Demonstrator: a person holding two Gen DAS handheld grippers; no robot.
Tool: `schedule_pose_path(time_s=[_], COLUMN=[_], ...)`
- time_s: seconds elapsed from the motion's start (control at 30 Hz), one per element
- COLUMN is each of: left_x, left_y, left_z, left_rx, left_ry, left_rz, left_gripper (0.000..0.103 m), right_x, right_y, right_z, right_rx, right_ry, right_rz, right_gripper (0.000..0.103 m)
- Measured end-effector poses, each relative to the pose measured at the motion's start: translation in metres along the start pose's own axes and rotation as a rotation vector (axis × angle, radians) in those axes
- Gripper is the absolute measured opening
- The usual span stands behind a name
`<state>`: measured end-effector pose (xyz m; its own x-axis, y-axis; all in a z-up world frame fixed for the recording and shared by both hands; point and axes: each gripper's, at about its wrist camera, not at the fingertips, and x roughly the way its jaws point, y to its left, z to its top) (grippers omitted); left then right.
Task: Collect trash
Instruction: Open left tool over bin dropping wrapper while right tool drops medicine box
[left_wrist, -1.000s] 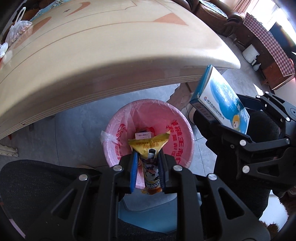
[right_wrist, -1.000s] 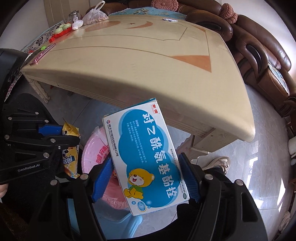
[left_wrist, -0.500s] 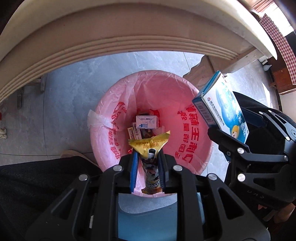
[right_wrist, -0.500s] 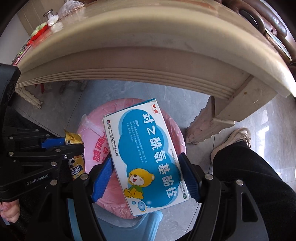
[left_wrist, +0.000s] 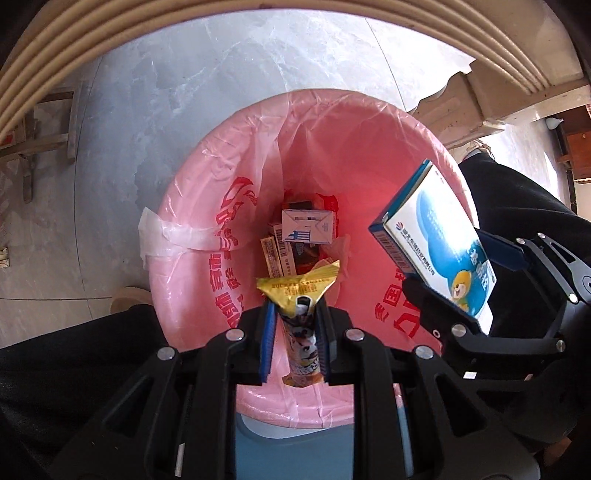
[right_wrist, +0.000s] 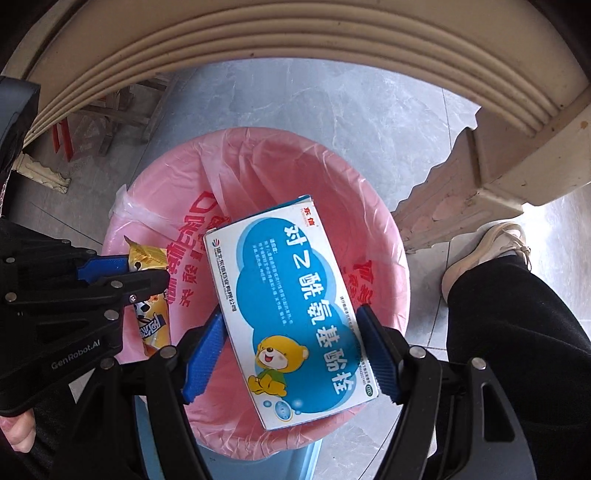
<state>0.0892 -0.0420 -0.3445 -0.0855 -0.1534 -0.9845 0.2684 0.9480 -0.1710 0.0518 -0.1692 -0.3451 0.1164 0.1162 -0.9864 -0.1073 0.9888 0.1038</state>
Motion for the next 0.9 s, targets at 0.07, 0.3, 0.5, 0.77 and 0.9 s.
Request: schedule_pose_path(time_s=[0.07,0.3,0.5,0.77,0.9], left_x=[0.005,0.018,0.023,0.02,0.02], left_y=[0.004,0.01,0.015,0.022,0.025], left_z=[0.002,0.006,0.007,0.004,0.004], left_rx=[-0.017,-0.038,-0.052,-0.077,-0.084], left_ry=[0.016,0.059,0.082,0.076,0.074], left_rz=[0.008,0.061,0.057,0.076,0.073], left_gripper=[0.02,0.041,0.044,0.056,0.057], right_x=[0.004,0.016,0.019,0.018,0.018], right_y=[0.0,-0.003,-0.004,-0.007,-0.008], right_z=[0.001,0.004,0.005,0.005,0.005], right_rx=[0.009,0.035,0.036,0.039,0.05], right_ry=[0.015,0.058,0.063,0.065,0.066], right_rz=[0.015,0.006,0.011,-0.004,-0.003], right_gripper=[0.069,0.07,0.07,0.073,0.077])
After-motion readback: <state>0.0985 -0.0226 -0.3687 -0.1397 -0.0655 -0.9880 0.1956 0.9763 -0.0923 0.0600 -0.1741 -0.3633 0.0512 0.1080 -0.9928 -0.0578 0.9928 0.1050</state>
